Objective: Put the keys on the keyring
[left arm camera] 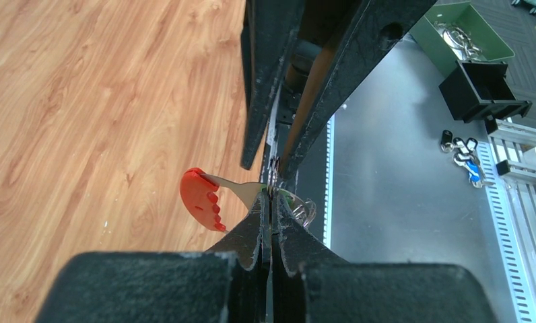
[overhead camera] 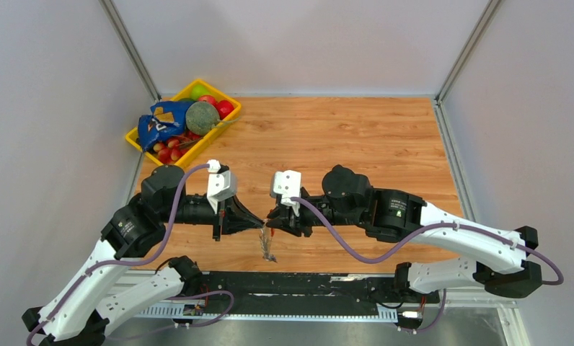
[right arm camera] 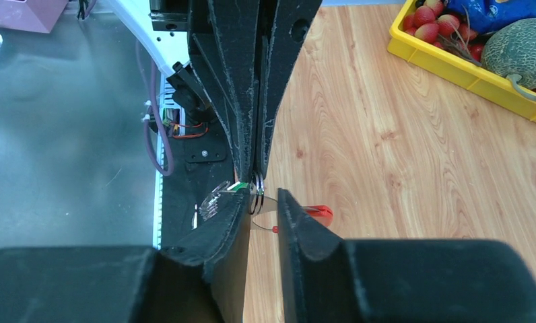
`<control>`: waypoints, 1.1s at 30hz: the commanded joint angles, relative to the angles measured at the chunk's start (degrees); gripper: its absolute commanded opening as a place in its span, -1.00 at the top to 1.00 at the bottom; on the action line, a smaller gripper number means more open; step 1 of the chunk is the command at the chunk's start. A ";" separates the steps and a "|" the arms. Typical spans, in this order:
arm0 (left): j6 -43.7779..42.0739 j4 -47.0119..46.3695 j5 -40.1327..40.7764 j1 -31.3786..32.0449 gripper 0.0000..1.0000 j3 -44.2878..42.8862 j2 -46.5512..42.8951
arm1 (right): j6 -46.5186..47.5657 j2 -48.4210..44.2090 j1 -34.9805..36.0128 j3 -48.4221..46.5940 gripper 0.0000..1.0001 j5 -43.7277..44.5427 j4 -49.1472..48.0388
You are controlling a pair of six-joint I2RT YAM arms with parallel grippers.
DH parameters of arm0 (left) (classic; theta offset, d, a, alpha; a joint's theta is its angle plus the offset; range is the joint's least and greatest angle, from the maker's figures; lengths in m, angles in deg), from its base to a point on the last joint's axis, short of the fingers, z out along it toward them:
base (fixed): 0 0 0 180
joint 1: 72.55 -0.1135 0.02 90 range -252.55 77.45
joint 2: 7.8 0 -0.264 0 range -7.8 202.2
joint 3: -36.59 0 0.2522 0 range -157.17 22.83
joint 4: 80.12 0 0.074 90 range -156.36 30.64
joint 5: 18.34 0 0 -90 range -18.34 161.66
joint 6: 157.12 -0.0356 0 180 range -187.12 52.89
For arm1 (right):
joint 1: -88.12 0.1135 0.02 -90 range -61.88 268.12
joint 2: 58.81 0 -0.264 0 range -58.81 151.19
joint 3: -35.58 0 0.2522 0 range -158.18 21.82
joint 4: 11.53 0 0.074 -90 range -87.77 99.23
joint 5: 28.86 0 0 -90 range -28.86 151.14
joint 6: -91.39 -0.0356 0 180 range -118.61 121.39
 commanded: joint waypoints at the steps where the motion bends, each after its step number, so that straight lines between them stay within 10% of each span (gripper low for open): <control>1: -1.17 -1.47 -0.14 -0.09 0.99 -0.24 -0.69 | -0.24 0.61 -0.30 -2.89 0.56 -1.38 -0.65; 8: -1.20 -1.59 -0.11 -0.14 0.99 -0.07 -0.78 | -0.23 1.11 -0.32 -2.85 1.00 -2.43 -0.99; 33: 2.86 -8.45 -0.94 -0.11 0.72 1.64 -1.93 | -4.38 -8.11 -0.28 6.57 1.00 -0.45 -14.97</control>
